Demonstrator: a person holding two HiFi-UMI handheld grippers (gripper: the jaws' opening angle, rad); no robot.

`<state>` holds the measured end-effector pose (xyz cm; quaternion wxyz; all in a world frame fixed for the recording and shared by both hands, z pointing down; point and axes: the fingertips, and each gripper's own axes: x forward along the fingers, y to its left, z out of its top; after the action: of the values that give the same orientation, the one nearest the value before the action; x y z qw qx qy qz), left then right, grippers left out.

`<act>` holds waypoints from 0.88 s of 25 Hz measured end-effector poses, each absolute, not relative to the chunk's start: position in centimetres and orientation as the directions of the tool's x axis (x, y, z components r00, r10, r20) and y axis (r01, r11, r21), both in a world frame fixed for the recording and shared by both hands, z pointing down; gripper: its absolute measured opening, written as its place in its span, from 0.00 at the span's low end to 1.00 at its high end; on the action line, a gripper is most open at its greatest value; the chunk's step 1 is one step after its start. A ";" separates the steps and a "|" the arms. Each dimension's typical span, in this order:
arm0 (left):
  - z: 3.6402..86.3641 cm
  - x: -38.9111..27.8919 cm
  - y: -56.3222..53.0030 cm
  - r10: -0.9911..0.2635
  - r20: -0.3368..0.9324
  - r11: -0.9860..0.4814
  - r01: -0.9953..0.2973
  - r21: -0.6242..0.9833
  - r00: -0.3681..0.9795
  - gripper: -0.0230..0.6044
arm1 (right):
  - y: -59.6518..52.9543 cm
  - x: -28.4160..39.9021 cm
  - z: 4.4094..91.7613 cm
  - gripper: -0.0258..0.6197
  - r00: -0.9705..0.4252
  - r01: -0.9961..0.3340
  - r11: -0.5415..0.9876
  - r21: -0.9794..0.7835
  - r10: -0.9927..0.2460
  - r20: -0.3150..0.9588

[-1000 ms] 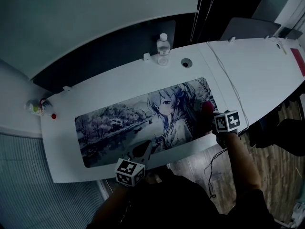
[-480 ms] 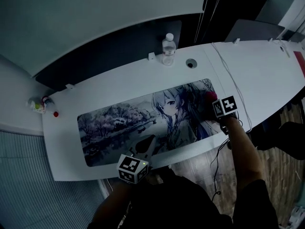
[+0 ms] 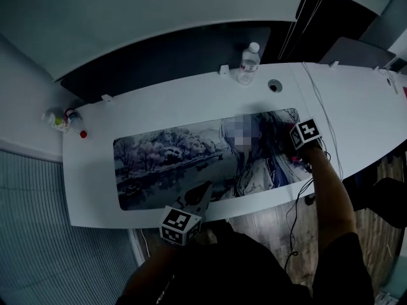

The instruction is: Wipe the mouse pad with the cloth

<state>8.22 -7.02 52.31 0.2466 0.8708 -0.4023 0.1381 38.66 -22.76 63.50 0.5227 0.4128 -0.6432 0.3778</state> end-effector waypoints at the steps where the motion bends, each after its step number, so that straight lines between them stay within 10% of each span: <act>1: 52.4 7.9 -6.8 -0.632 0.442 -0.551 -0.770 0.322 0.637 0.05 | -22.8 38.5 63.5 0.21 -0.097 -0.926 0.376 -0.039 -0.138 0.986; 22: 50.8 -4.5 -2.9 -0.692 0.397 -0.507 -0.797 0.328 0.603 0.05 | -19.8 13.6 63.3 0.21 -0.242 -0.855 0.497 -0.149 -0.127 0.962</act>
<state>-4.50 -2.91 50.78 0.2444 0.8613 -0.4322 0.1079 13.58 -19.81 63.30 0.5066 0.3500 -0.7014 0.3590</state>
